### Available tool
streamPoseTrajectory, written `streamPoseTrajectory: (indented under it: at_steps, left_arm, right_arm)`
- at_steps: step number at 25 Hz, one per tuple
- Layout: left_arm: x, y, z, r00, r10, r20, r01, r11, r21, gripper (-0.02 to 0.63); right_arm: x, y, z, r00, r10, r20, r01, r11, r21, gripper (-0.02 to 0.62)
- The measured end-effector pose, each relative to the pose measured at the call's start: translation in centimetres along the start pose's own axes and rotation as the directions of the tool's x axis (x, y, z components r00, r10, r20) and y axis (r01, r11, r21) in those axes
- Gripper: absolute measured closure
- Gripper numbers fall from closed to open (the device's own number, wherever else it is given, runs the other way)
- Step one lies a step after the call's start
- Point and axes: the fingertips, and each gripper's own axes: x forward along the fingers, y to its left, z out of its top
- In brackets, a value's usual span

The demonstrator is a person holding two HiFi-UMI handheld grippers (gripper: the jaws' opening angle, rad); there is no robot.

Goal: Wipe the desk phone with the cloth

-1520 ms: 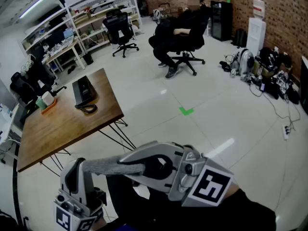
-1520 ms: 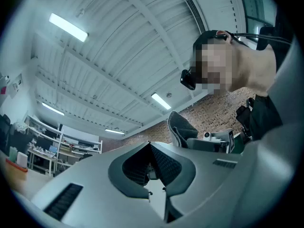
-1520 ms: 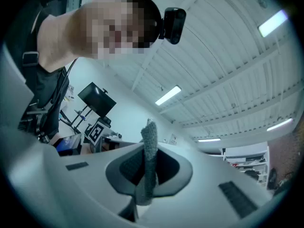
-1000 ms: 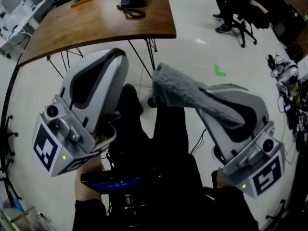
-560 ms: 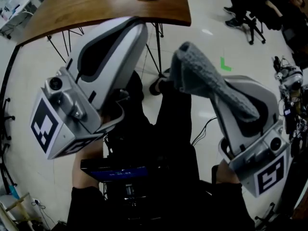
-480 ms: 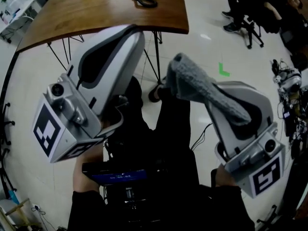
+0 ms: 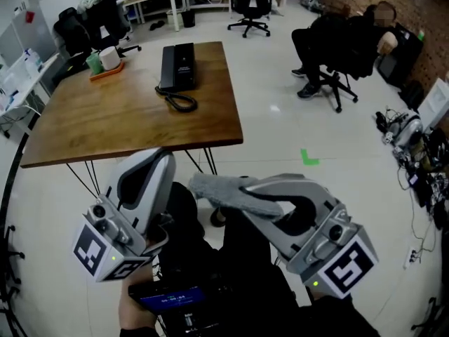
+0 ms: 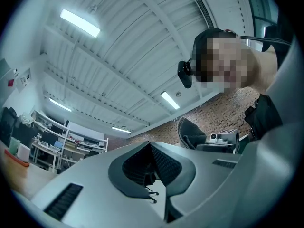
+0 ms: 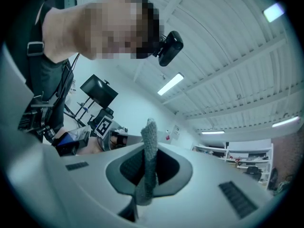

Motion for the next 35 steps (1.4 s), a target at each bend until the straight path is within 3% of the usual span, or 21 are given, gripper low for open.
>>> streamPoseTrajectory:
  at_steps: [4,8,12,17,26,31,35]
  left_arm:
    - [-0.3,2.9,0.5,1.000,0.028,0.000,-0.028,1.000,-0.001,0.615]
    - [-0.6,8.9,-0.2,0.997,0.077,0.012,-0.077,0.997,0.018,0.615]
    - [0.2,11.4,0.4,0.993,0.104,0.060,-0.109,0.990,0.094,0.615]
    - [1.2,14.7,-0.2,0.992,0.109,0.063,-0.116,0.987,0.113,0.615]
    - [3.0,23.0,-4.7,0.992,0.123,0.004,-0.123,0.992,0.007,0.615]
    - [3.0,26.9,-6.5,0.986,0.166,-0.006,-0.166,0.986,-0.027,0.615]
    - [3.1,31.2,-8.5,0.980,0.187,-0.064,-0.189,0.981,-0.035,0.615]
  right_arm:
    - [3.0,-1.3,-0.3,0.999,0.024,0.030,-0.024,1.000,-0.018,0.571]
    - [7.4,-3.6,-4.2,0.997,0.062,0.038,-0.062,0.998,-0.007,0.571]
    - [7.7,-3.8,-5.8,0.996,0.090,-0.001,-0.090,0.996,0.000,0.571]
    - [8.3,-4.3,-7.0,0.994,0.105,-0.028,-0.105,0.994,-0.005,0.571]
    - [13.7,-10.8,-15.2,0.987,0.107,-0.116,-0.104,0.994,0.033,0.571]
    - [15.1,-12.6,-17.2,0.983,0.102,-0.150,-0.093,0.993,0.066,0.571]
    - [17.4,-13.3,-18.7,0.979,0.129,-0.160,-0.122,0.991,0.050,0.571]
